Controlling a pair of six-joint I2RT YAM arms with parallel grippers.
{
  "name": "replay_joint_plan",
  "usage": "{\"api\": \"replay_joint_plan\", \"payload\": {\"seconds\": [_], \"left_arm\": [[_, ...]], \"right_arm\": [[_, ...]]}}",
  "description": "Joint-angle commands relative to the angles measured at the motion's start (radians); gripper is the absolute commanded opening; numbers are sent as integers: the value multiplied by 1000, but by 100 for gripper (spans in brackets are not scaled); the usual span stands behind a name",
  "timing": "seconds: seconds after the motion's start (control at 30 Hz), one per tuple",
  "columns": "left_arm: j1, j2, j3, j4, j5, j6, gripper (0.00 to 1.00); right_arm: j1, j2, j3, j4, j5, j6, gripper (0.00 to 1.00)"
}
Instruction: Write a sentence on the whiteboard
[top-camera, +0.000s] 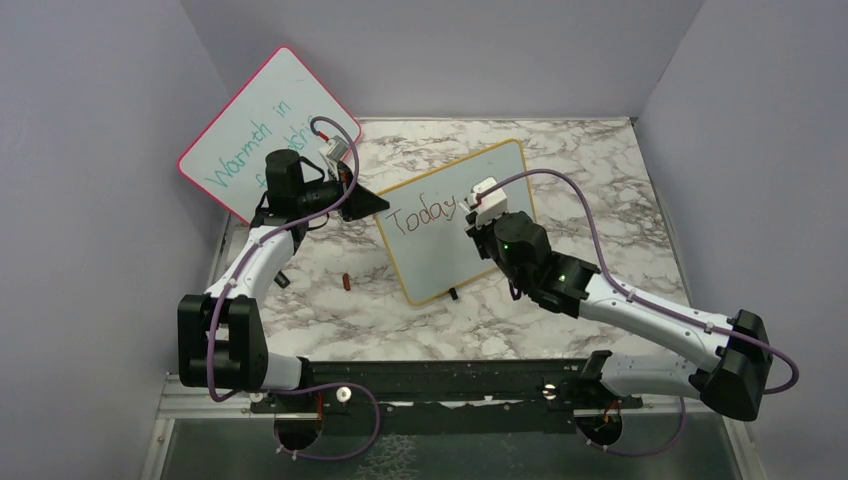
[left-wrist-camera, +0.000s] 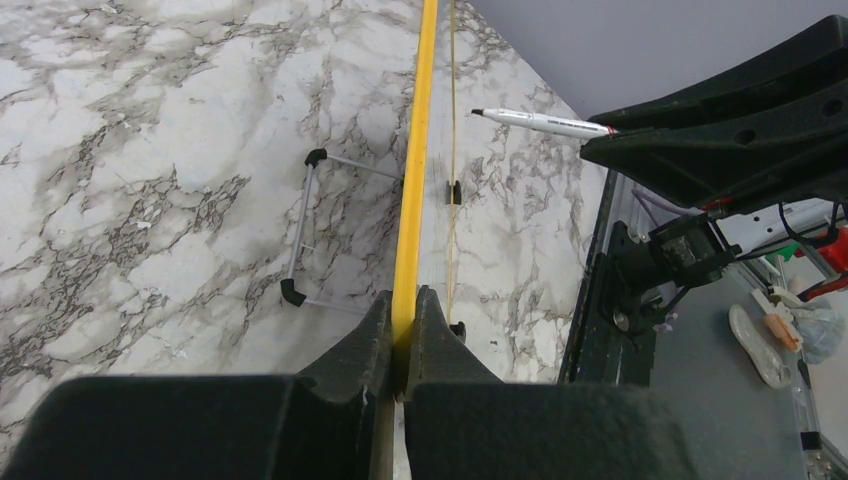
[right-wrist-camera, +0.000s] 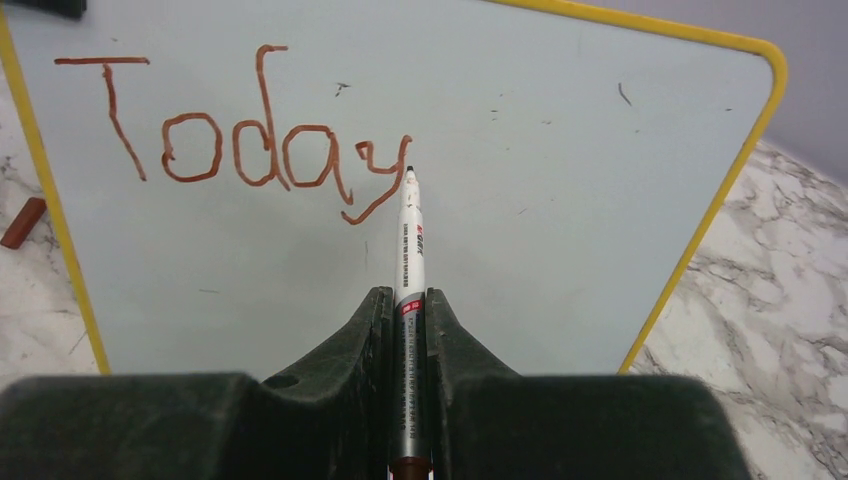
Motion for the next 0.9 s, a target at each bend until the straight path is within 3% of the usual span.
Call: {"api": "replay_joint_plan", "payload": {"seconds": [0.0,0.87], "left_arm": [[-5,23,-10,-65,-39,91,0],[-5,24,-8,-66,-36,92,0]], "right_arm": [[-23,15,28,88,51,-40,1],[-51,56,60,128,15,-64,1]]}}
